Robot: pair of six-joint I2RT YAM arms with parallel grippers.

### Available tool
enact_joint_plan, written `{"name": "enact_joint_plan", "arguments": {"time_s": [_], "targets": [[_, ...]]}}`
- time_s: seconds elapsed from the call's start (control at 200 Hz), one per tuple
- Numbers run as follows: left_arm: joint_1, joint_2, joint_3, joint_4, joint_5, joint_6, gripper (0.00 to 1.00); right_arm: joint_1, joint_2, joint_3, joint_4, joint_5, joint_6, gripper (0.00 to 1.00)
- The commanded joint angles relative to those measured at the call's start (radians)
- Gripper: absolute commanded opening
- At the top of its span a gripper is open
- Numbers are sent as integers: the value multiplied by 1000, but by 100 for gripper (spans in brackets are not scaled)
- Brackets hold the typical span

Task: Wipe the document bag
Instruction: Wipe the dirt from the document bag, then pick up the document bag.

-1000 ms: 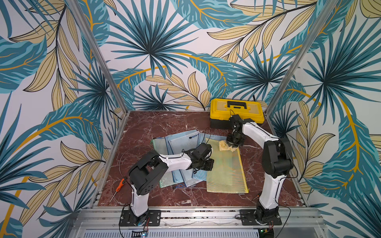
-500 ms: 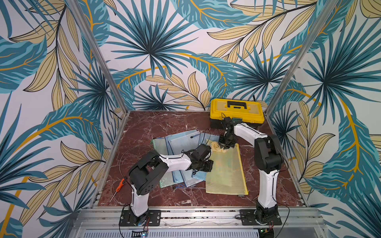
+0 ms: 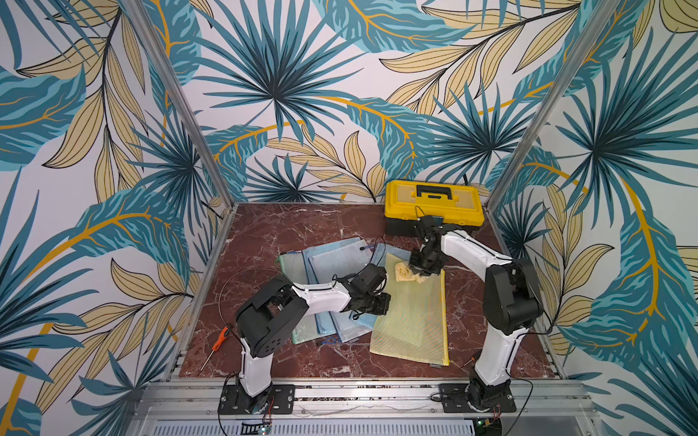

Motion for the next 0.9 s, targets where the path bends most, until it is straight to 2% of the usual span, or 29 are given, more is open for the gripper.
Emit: {"name": "enact_joint_plan", "arguments": {"time_s": [0.0, 0.115, 0.33, 0.531, 0.726, 0.826, 0.891], "targets": [[-5, -17, -13, 9, -16, -5, 0, 30, 73, 12, 27, -60, 49, 0], [-5, -25, -12, 8, -22, -10, 0, 14, 59, -19, 16, 6, 32, 0], [7, -42, -6, 9, -41, -3, 0, -157, -104, -218, 19, 26, -18, 0], [81, -159, -4, 6, -41, 70, 0, -168, -249, -305, 28, 0, -30, 0], [178, -395, 19, -4, -39, 231, 0, -166, -350, -313, 20, -20, -26, 0], [181, -490, 40, -6, -71, 343, 0, -165, -378, -307, 7, -27, -28, 0], [182, -517, 57, -15, -52, 404, 0, -162, -395, -310, 5, -33, -29, 0]]}}
